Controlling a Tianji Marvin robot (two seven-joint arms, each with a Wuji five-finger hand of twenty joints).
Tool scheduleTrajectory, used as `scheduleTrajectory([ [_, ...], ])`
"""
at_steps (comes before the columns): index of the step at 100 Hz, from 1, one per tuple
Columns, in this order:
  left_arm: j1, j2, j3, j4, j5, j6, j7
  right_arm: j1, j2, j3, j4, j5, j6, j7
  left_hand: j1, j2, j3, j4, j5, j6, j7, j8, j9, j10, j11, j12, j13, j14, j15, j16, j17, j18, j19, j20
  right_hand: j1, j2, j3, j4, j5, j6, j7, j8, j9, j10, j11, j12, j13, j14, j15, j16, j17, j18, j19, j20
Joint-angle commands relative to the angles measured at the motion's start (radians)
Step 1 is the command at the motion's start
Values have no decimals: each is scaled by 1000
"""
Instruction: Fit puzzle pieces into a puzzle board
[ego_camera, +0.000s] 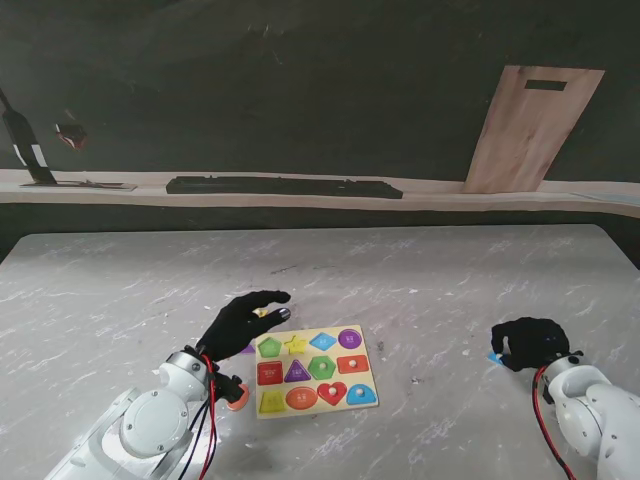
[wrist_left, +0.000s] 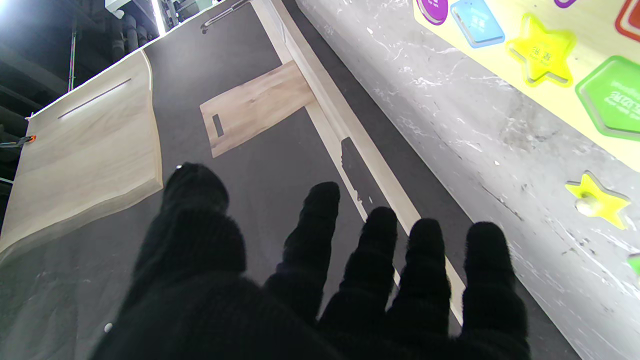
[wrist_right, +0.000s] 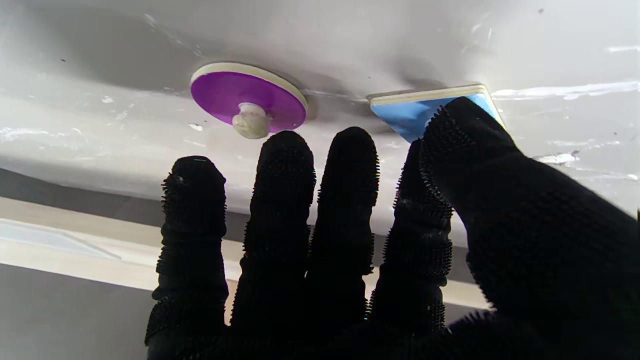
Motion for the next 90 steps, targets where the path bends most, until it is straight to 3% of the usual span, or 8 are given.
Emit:
scheduleTrajectory([
  [1,4,0,1,-7,-2,2,0,-18,-15,2,-3,21,-25,-15,15,34,-30,-12,20,-24,-15,-5,0,-14,-9,-10,21,-14,-19,5,-12,7,1,12,44,12,44,-10,93,-12,69,15,39,9,13,-9,29,2,5,-5,10,-3,25,-8],
  [16,4,0,1,-7,-2,2,-1,-16,-34,-2,-27,69,-72,-77,14,35,-30,-12,19,-25,-16,-5,-1,-13,-9,-10,21,-15,-19,6,-11,7,1,12,43,10,47,-4,87,-2,69,11,34,15,26,-10,30,4,14,-3,14,-1,38,-5],
  [41,8,-1,-3,-11,1,1,4,26,-68,-88,-66,177,-116,-100,14,34,-30,-12,20,-25,-15,-5,1,-15,-8,-10,22,-16,-18,6,-10,6,2,12,49,3,45,9,88,21,74,10,26,31,54,-11,28,18,43,5,10,9,58,-1],
  [69,13,-1,-8,-15,2,0,7,124,-112,-308,-74,317,-64,-104,14,35,-31,-12,18,-25,-15,-5,-1,-14,-8,-10,20,-16,-19,5,-11,6,2,12,57,7,41,18,82,44,76,16,9,52,88,4,21,31,83,16,4,20,84,4],
  [90,17,0,-14,-17,1,-4,7,239,-142,-513,-22,387,-31,-108,14,35,-31,-12,18,-25,-15,-5,-1,-14,-8,-11,21,-16,-19,5,-11,6,0,11,57,16,37,22,75,40,75,22,-2,58,104,11,17,34,104,20,-3,22,98,4],
])
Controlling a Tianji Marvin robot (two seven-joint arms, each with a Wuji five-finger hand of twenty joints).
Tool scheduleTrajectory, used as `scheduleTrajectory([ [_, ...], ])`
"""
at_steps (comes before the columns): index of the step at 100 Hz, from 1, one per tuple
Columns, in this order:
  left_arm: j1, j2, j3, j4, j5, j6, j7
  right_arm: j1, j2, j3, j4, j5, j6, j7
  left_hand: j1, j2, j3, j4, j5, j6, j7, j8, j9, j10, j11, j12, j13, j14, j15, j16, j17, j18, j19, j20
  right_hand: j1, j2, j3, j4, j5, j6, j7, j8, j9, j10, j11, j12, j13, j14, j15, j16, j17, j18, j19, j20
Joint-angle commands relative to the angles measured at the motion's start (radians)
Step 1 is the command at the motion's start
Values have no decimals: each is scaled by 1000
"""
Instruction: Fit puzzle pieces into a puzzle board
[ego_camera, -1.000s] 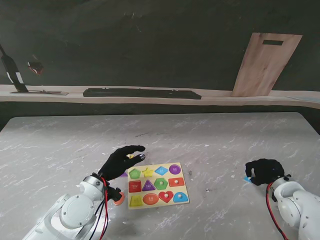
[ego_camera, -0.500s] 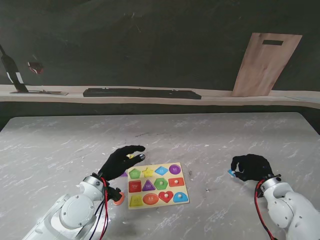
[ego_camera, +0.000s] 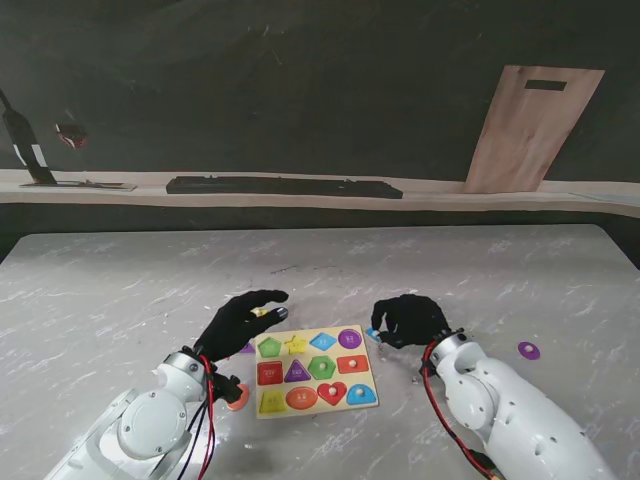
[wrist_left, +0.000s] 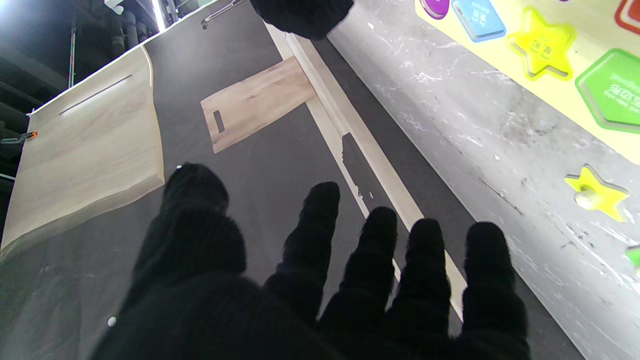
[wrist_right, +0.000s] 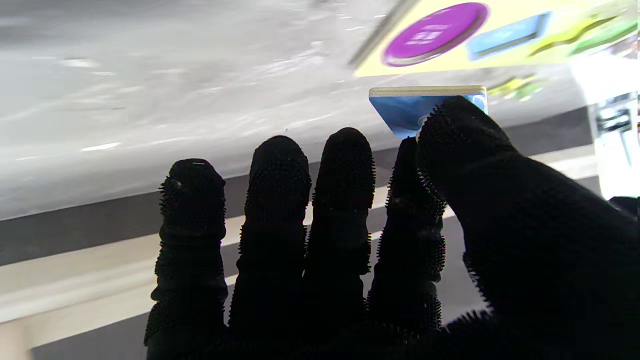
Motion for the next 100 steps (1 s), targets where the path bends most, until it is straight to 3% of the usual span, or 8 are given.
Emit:
scheduleTrajectory([
  [1,6,0,-4,-7,-1,-2,1,26,-44,-39,1,7,2,5,14,35,-31,-12,18,-25,-15,-5,-1,-13,-8,-11,21,-15,-19,5,-11,6,1,11,47,21,36,23,63,-18,72,25,-11,33,31,14,14,8,32,16,-9,20,37,4],
  [42,-1,0,-13,2,-20,3,-13,164,-93,-277,62,75,92,23,14,35,-30,-12,19,-25,-16,-5,0,-13,-9,-10,21,-14,-20,5,-12,8,0,11,52,27,32,26,59,-10,75,30,-29,36,48,32,-5,10,50,21,-26,25,40,-2],
  [100,-4,1,-13,7,-24,6,-19,289,-136,-422,204,119,141,43,14,36,-31,-12,20,-24,-18,-5,0,-13,-10,-10,21,-14,-20,5,-11,7,0,12,53,25,32,26,60,-8,78,29,-33,40,56,42,-9,11,68,26,-24,25,51,-6],
])
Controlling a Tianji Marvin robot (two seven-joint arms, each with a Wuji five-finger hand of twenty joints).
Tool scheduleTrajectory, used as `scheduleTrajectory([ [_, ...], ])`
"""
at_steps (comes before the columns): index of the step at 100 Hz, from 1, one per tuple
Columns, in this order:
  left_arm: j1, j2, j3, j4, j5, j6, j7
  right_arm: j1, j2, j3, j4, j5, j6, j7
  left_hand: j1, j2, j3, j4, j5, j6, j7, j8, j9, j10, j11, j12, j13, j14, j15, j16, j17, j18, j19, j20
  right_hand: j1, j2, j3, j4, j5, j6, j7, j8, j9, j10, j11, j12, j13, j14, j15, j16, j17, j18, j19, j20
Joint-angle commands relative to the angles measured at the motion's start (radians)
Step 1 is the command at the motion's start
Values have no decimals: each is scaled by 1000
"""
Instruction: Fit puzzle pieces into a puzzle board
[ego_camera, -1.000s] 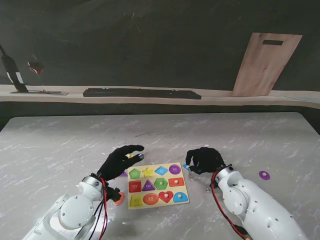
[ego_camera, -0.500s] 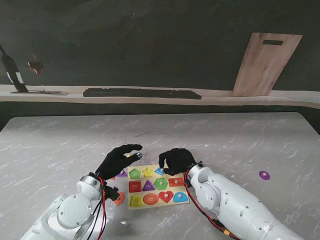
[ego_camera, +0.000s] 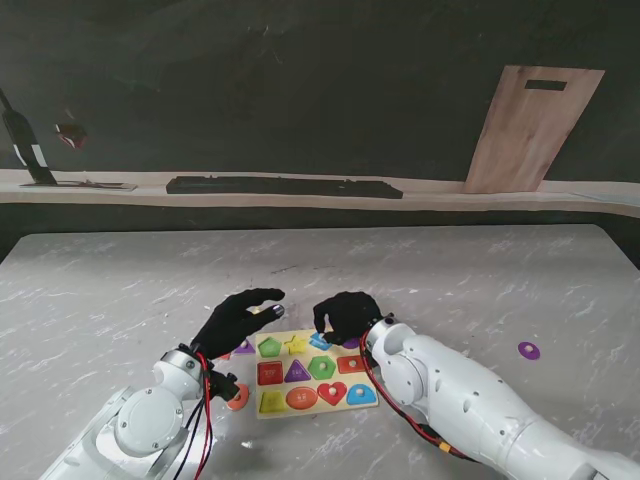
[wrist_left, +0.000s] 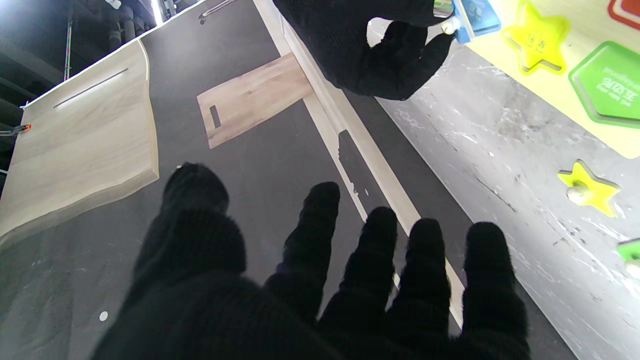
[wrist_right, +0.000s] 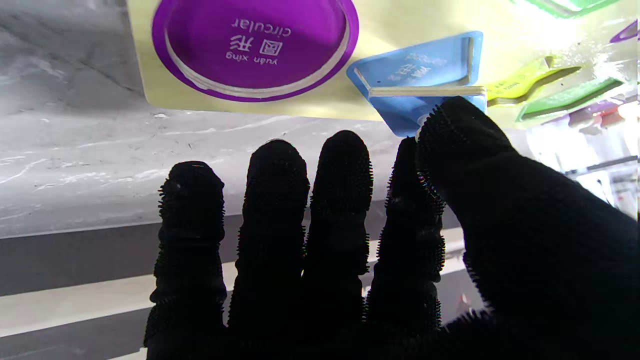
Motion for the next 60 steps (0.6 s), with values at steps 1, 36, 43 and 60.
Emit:
scheduleTrajectory([
  [1,0,1,1,1,-4,0,-4,3,-12,-7,11,5,4,9,14,36,-31,-12,19,-24,-18,-5,-1,-14,-10,-10,21,-14,-21,5,-11,7,0,12,54,23,32,26,60,-11,78,29,-22,27,28,9,-7,2,31,16,-1,15,39,-6],
  [36,1,0,0,1,-4,2,-3,32,-28,-57,68,14,-4,1,15,35,-30,-12,19,-23,-18,-5,0,-12,-10,-10,20,-13,-21,5,-12,6,-1,12,48,16,40,26,57,-10,77,28,-19,26,33,12,-1,1,40,19,6,15,52,-3],
  [43,2,0,0,1,-2,1,-2,34,-29,-63,73,13,-5,0,14,35,-31,-12,19,-23,-18,-5,0,-13,-10,-10,20,-14,-21,5,-12,6,-1,12,48,14,42,26,60,-7,78,28,-19,26,33,12,-1,1,41,19,6,15,53,-3],
  [60,3,1,-1,3,-2,-2,-3,40,-31,-80,83,11,-8,2,14,36,-31,-12,19,-24,-18,-5,1,-13,-10,-10,20,-15,-22,5,-12,7,-1,12,46,20,43,26,55,-16,77,28,-22,23,33,12,-2,0,41,19,5,16,54,-3],
])
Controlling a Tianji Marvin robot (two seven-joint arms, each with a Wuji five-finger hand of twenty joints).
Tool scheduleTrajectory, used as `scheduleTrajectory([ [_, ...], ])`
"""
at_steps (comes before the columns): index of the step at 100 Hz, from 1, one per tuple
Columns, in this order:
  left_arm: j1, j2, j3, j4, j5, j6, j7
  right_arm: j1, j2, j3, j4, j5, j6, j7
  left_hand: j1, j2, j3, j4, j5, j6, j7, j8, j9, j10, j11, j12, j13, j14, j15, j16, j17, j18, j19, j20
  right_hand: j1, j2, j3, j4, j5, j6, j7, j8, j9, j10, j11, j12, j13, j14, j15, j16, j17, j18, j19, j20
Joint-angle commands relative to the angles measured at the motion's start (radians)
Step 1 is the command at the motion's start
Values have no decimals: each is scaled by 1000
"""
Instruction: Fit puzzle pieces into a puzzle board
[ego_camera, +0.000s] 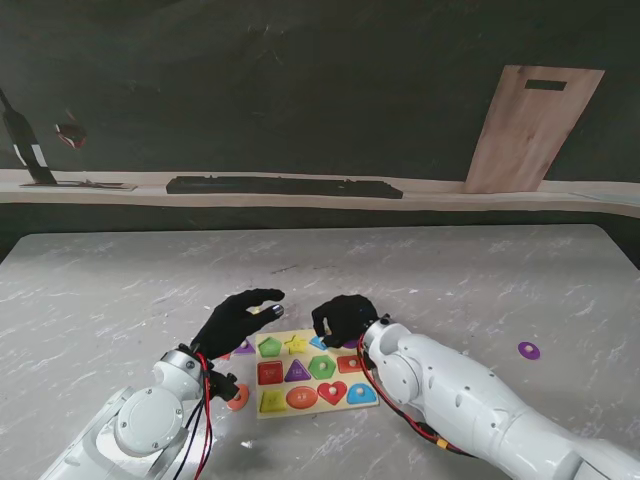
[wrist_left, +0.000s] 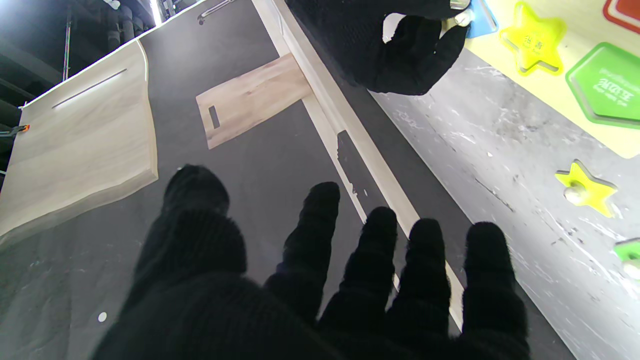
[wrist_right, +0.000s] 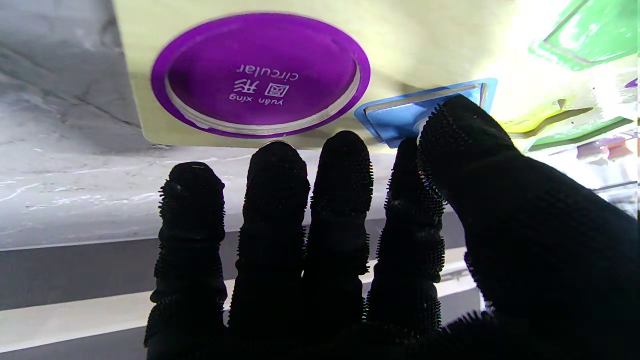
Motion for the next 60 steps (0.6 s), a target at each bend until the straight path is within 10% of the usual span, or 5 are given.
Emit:
scheduleTrajectory([
  [1,3,1,-1,0,-3,-2,-3,-4,-4,-13,8,-7,-5,6,14,26,-31,-12,19,-24,-18,-5,1,-13,-10,-10,20,-14,-22,5,-12,7,-1,12,46,24,45,26,54,-24,50,14,-23,22,31,10,-3,-1,28,17,4,16,41,-3],
  [60,5,1,-2,0,-1,-5,-2,-4,23,-23,-20,-53,-10,31,14,26,-30,-12,20,-25,-18,-5,1,-14,-11,-10,20,-15,-22,5,-11,6,-1,12,56,150,7,66,-6,-65,-2,29,-68,28,12,29,-45,8,12,17,-28,12,29,-5],
])
